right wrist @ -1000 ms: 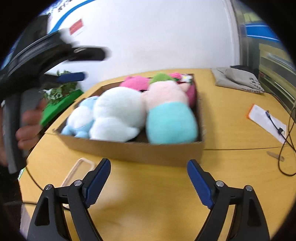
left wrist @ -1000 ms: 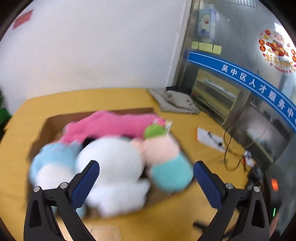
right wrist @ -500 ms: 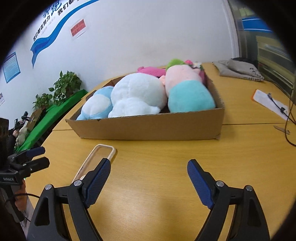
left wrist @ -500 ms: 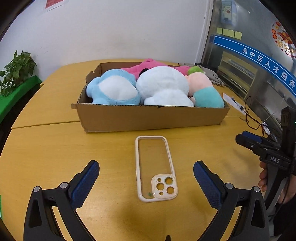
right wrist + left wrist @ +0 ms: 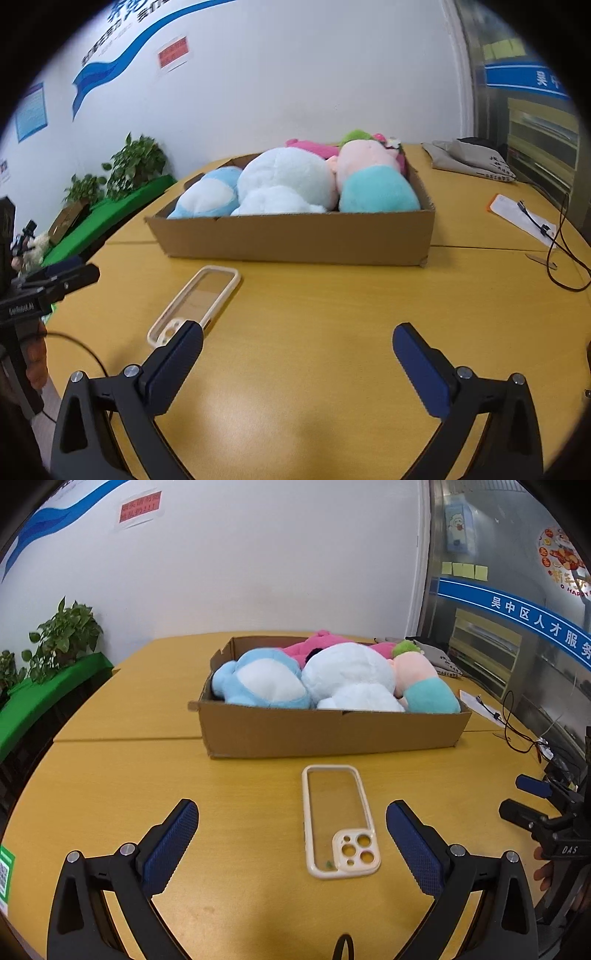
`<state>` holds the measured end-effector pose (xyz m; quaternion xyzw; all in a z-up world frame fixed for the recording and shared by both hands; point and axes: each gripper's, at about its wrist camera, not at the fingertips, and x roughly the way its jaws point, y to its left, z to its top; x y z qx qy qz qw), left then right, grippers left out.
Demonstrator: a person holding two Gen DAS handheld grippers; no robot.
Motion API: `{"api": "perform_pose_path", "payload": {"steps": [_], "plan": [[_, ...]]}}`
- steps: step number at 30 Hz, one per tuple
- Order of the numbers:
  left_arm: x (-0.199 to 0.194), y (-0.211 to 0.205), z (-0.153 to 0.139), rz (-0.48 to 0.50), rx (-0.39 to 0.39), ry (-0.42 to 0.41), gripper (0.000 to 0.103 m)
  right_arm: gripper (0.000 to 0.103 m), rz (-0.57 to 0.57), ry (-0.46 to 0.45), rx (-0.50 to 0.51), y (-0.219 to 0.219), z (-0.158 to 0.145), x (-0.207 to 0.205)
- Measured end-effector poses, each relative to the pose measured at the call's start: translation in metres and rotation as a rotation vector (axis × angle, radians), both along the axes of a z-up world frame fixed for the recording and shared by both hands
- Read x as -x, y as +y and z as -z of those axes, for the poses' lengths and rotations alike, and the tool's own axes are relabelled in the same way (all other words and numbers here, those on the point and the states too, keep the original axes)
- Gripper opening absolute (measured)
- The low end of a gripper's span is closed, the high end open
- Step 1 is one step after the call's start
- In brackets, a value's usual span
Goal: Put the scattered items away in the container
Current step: 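Move both open grippers to the white phone case on the table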
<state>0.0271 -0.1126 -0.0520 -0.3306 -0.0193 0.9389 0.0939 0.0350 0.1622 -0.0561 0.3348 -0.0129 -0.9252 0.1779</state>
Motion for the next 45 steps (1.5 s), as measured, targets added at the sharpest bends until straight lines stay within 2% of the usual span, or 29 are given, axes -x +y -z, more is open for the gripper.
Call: {"api": "perform_pose_path", "payload": {"steps": [8, 12, 21, 29, 32, 33, 35, 38, 40, 42, 45], "plan": [[0.007, -0.014, 0.015, -0.011, -0.051, -0.075, 0.102, 0.103, -0.047, -0.052, 0.001, -0.016, 0.022, -0.003], [0.007, -0.011, 0.015, 0.008, -0.059, -0.073, 0.101, 0.103, -0.048, -0.057, -0.036, -0.025, 0.021, 0.001], [0.013, -0.018, 0.013, 0.007, -0.070, -0.079, 0.099, 0.103, -0.032, -0.064, -0.031, -0.025, 0.019, 0.004], [0.039, -0.035, 0.010, 0.017, -0.072, -0.083, 0.095, 0.103, -0.057, -0.077, -0.039, -0.032, 0.021, 0.009], [0.064, -0.044, 0.020, 0.033, -0.104, -0.143, 0.085, 0.103, -0.071, -0.077, -0.040, -0.036, 0.019, 0.015], [0.075, -0.046, 0.028, 0.033, -0.121, -0.190, 0.073, 0.103, -0.077, -0.074, -0.039, -0.038, 0.017, 0.018], [0.089, -0.044, 0.044, 0.035, -0.136, -0.273, 0.059, 0.103, -0.093, -0.080, -0.034, -0.045, 0.016, 0.028], [0.093, -0.029, 0.064, 0.087, -0.140, -0.355, 0.059, 0.103, -0.120, -0.118, -0.032, -0.060, 0.020, 0.052], [0.090, -0.018, 0.074, 0.134, -0.177, -0.389, 0.059, 0.103, -0.131, -0.126, -0.038, -0.071, 0.021, 0.067], [0.088, -0.006, 0.079, 0.167, -0.187, -0.413, 0.059, 0.103, -0.137, -0.144, -0.046, -0.084, 0.024, 0.086], [0.087, 0.006, 0.078, 0.185, -0.158, -0.415, 0.059, 0.103, -0.128, -0.206, -0.057, -0.102, 0.038, 0.118]]}}
